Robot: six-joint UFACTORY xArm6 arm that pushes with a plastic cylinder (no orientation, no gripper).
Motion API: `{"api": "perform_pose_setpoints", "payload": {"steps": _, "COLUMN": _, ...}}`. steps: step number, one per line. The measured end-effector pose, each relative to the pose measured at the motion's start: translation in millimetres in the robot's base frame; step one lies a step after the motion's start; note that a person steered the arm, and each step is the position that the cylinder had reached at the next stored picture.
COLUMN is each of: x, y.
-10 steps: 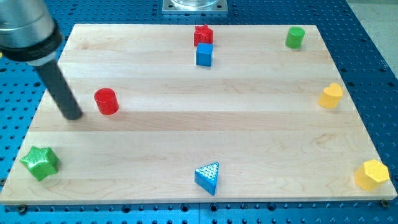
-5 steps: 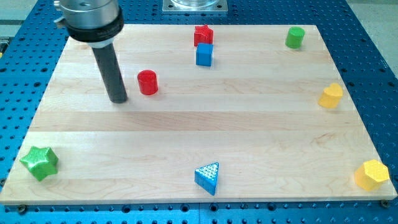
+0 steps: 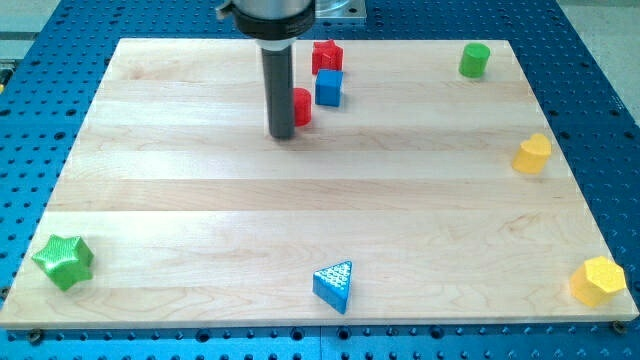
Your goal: Place the red circle below the blue cube
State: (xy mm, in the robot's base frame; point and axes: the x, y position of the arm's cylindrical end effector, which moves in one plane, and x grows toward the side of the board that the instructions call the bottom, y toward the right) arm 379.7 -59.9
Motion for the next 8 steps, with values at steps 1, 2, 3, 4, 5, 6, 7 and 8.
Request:
{"api": "perform_pose_setpoints", "payload": {"steps": 1, "x": -15, "y": -23}}
{"api": "perform_pose_setpoints", "payload": {"steps": 2, "x": -42, "y": -18}}
{"api": "perform_pose_setpoints", "payload": {"steps": 3, "x": -46, "y": 18}}
{"api": "perform_pose_setpoints", "payload": {"steps": 4, "x": -46, "y": 28}}
{"api": "perform_pose_setpoints", "payload": {"steps": 5, "x": -46, "y": 27}}
{"api": "perform_pose_setpoints", "payload": {"steps": 6, "x": -46, "y": 5}}
{"api": "perform_pose_setpoints", "payload": {"steps": 7, "x": -42, "y": 1}}
{"api": "perform_pose_setpoints", "payload": {"steps": 8, "x": -30, "y": 24}}
